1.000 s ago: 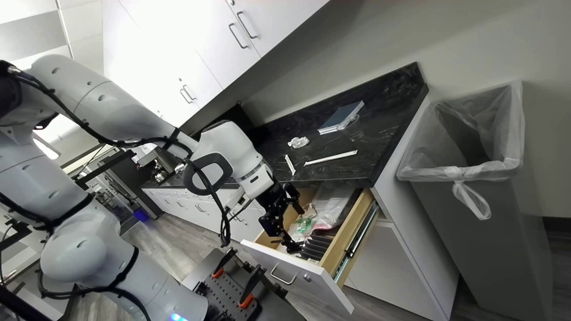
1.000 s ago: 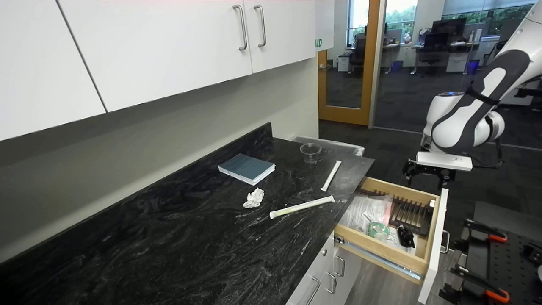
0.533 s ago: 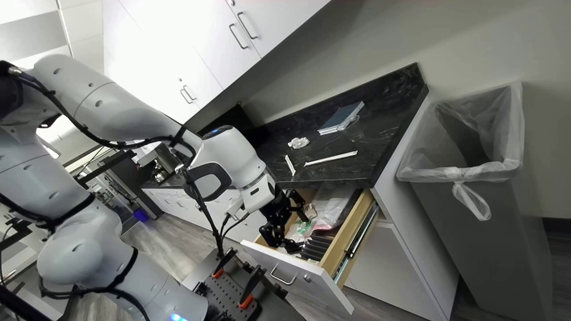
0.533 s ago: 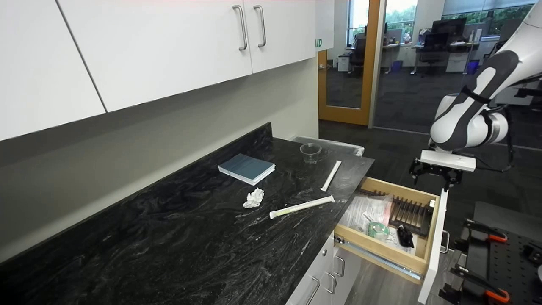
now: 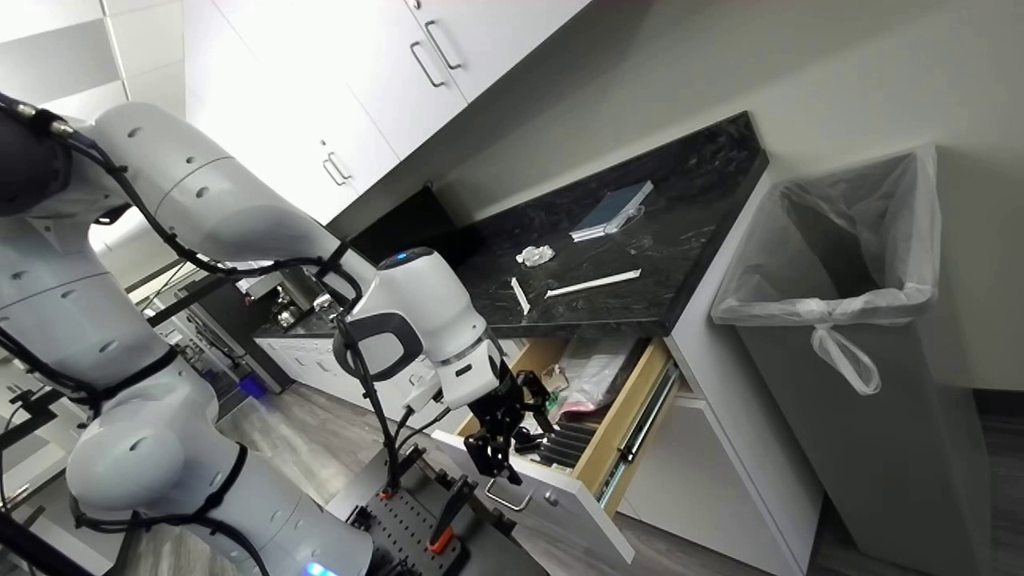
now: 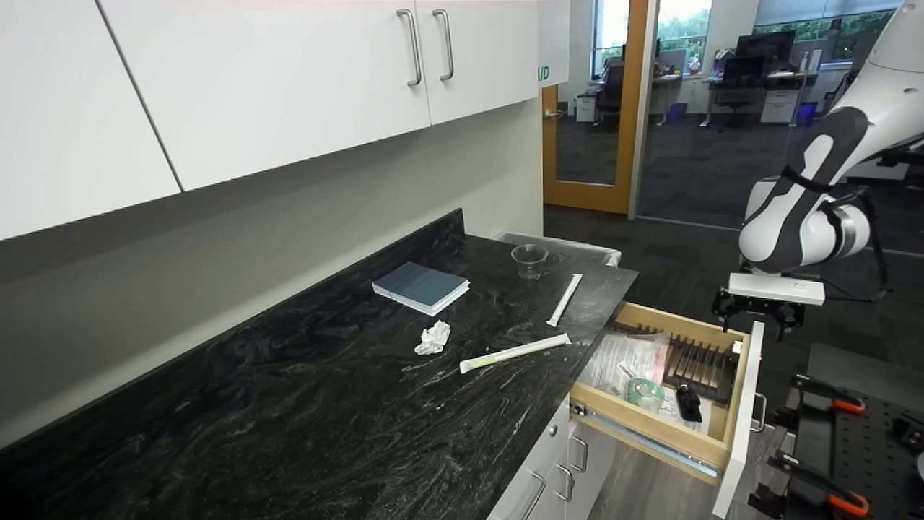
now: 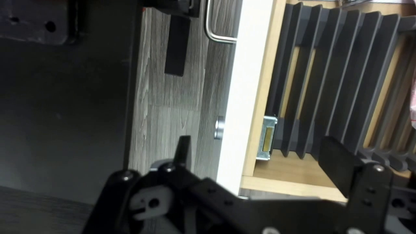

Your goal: Place the tape and black object inside the open drawer then close the drawer

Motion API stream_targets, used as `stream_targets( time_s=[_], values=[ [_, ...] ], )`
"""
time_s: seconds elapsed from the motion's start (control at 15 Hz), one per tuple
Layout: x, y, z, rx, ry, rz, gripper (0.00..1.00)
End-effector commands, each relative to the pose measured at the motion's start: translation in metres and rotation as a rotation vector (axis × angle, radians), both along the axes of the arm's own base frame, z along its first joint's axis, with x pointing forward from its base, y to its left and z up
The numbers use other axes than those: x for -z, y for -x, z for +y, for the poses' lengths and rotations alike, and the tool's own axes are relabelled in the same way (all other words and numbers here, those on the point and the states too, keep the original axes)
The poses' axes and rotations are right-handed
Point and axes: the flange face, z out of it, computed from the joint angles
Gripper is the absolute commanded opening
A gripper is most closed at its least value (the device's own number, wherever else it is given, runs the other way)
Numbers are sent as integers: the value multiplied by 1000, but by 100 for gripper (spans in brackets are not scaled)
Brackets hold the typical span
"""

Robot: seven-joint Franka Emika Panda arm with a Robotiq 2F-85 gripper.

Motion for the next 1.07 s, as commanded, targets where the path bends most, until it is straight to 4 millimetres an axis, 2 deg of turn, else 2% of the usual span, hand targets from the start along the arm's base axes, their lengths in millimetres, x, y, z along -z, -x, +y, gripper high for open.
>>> stream_targets(
  time_s=[0.0,0.4,0.47,0.6,0.67,0.87,1.0],
  values=[
    [-2,-6,3,-21,8,-32,100],
    [-12,-12,2,-44,1,-142,100],
    [-16,-9,-3,-40,-3,-165,75],
    [-23,9,-6,-42,-22,-192,66],
    [-23,7,-18,-43,-34,-206,57],
    [-28,31,-32,-30,-39,-245,34],
    [-23,39,-43,-30,-55,-260,19]
  ],
)
